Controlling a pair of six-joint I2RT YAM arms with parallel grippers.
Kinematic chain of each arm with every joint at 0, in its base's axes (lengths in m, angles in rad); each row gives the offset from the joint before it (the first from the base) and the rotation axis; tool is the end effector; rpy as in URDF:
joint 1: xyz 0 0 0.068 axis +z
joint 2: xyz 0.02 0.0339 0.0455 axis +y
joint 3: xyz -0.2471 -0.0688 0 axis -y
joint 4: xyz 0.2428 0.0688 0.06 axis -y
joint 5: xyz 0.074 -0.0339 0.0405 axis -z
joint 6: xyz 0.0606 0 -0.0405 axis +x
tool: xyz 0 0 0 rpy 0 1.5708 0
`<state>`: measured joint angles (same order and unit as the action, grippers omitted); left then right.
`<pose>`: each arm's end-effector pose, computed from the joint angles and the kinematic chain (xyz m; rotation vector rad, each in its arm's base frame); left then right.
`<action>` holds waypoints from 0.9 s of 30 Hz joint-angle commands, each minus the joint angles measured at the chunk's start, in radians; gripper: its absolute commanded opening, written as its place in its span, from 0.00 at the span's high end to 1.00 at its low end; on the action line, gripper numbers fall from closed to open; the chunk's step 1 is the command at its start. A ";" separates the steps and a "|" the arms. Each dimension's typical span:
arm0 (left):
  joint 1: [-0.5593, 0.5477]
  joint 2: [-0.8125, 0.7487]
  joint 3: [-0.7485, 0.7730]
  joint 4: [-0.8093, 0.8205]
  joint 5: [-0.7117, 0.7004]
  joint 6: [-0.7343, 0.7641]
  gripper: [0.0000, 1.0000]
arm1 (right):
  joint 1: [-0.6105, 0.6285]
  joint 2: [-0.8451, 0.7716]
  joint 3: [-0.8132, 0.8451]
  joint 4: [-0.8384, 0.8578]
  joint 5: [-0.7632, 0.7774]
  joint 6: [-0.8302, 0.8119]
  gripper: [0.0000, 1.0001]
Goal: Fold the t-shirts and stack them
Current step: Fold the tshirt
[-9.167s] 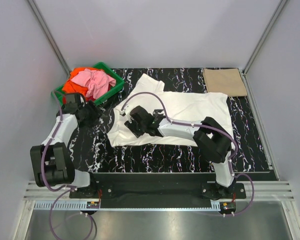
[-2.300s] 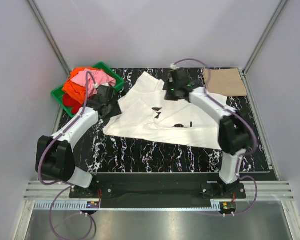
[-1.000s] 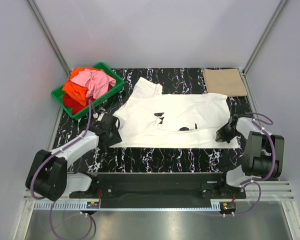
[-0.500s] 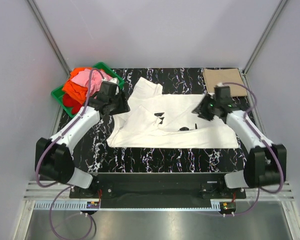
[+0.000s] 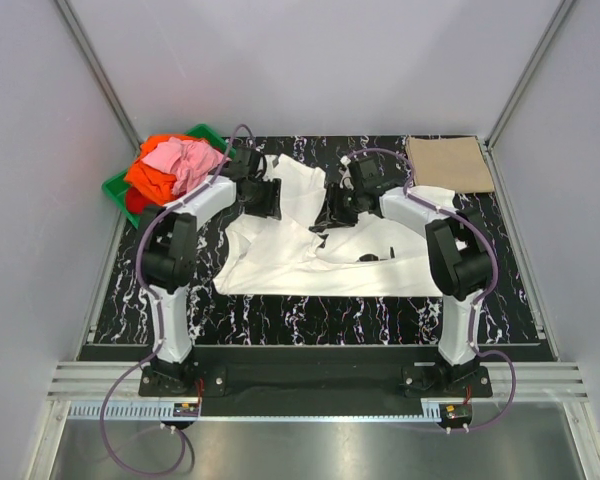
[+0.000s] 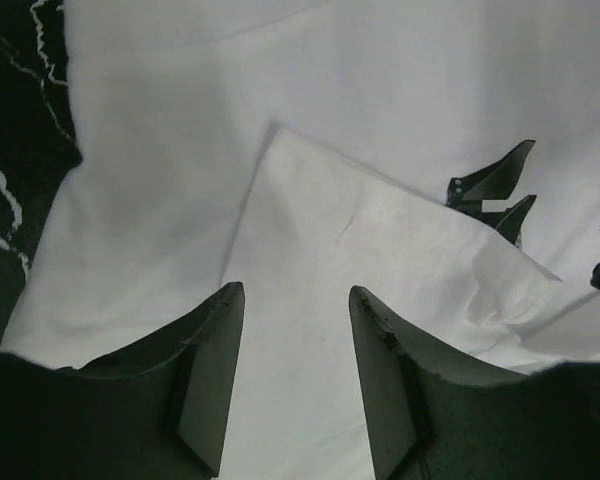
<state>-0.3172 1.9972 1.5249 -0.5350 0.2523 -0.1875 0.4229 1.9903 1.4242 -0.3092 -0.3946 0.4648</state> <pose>0.4101 -0.1505 0.1693 0.2650 2.6005 -0.5096 0.3926 0.2022 0.1598 -0.1311 2.5495 0.8560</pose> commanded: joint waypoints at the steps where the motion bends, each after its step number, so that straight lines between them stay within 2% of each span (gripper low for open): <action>1: 0.001 0.058 0.098 0.013 0.051 0.100 0.49 | 0.031 -0.004 0.039 0.030 -0.038 -0.038 0.49; 8: 0.001 0.166 0.172 0.010 0.008 0.144 0.48 | 0.051 0.004 -0.024 0.039 0.022 -0.025 0.48; 12: 0.000 0.199 0.187 0.009 0.013 0.152 0.49 | 0.053 0.005 -0.044 0.042 0.039 -0.044 0.56; 18: 0.001 0.216 0.192 0.012 0.031 0.158 0.55 | 0.053 0.018 -0.057 0.041 0.046 -0.055 0.58; 22: 0.001 0.224 0.198 0.010 0.064 0.164 0.63 | 0.053 0.036 -0.062 0.056 0.036 -0.049 0.53; 25: 0.001 0.221 0.205 0.010 0.088 0.161 0.83 | 0.054 0.047 -0.070 0.078 0.027 -0.046 0.55; 26: 0.001 0.219 0.205 0.010 0.091 0.161 0.95 | 0.053 0.054 -0.068 0.084 0.025 -0.048 0.61; 27: 0.001 0.215 0.207 0.010 0.091 0.158 1.00 | 0.053 0.054 -0.067 0.088 0.022 -0.049 0.67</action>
<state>-0.3176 2.2070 1.6833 -0.5354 0.2924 -0.0410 0.4706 2.0357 1.3598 -0.2695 -0.3607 0.4278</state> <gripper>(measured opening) 0.054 0.391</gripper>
